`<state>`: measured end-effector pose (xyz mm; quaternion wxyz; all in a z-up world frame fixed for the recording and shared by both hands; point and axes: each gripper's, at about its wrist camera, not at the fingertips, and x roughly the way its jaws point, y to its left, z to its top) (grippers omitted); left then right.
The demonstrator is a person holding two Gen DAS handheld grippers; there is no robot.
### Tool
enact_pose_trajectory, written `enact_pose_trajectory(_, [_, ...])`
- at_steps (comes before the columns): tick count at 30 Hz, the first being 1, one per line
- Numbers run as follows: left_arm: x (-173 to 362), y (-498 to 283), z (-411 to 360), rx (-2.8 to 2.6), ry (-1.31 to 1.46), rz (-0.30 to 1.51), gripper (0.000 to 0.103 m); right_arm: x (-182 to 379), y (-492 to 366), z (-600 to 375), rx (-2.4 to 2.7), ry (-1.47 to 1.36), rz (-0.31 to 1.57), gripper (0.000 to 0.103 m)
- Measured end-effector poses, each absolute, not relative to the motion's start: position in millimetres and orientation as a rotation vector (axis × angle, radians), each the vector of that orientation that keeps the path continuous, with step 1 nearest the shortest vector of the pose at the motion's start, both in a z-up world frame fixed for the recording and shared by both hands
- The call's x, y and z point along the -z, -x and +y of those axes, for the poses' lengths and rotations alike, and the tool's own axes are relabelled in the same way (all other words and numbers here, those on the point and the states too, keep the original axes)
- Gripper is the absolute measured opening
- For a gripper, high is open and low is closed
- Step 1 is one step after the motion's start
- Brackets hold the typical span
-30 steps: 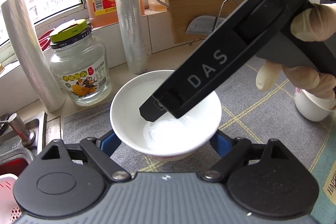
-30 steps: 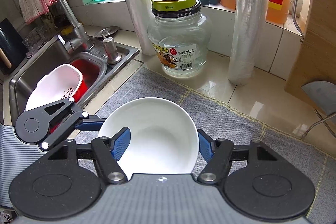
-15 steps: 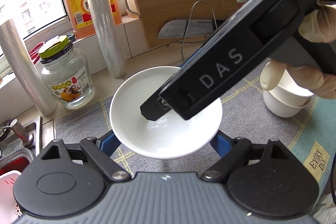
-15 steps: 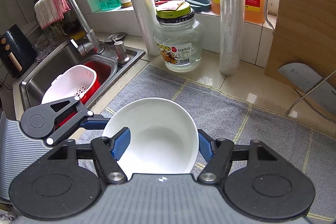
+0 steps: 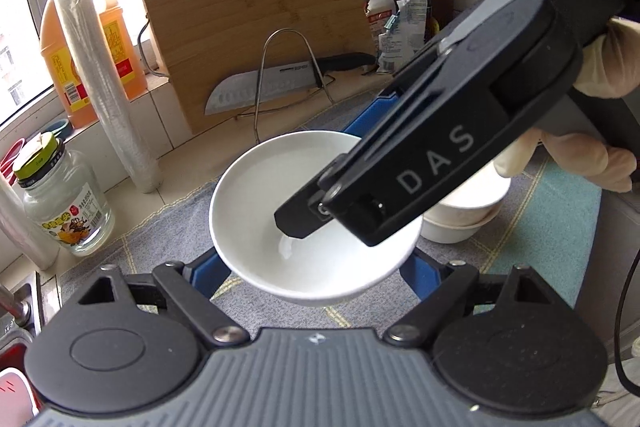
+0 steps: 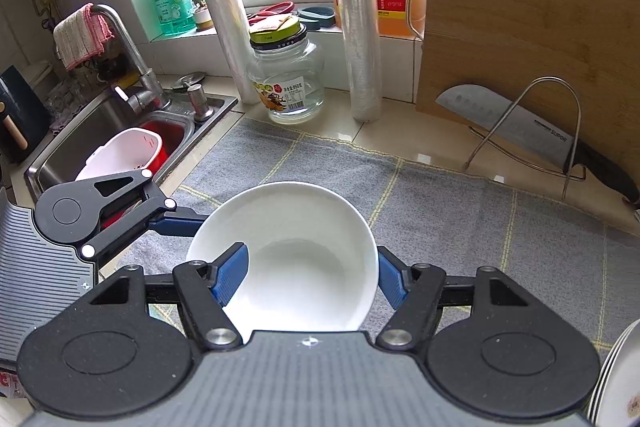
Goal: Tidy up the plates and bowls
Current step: 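Carry the pink-patterned bowl with the right tool over the nested white bowls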
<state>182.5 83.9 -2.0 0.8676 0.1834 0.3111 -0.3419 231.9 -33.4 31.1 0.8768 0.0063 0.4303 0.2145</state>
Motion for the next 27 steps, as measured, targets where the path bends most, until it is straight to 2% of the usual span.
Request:
enact_pose_trajectory(12, [-13, -184, 17, 0.890, -0.388, 0.624, 0.090, -42, -206, -104, -0.263, -0.044, 0.869, 0.074])
enact_pose_trajectory(27, [11, -193, -33, 0.959, -0.426, 0.706, 0.090, -13, -203, -148, -0.196, -0.118, 0.911, 0.074])
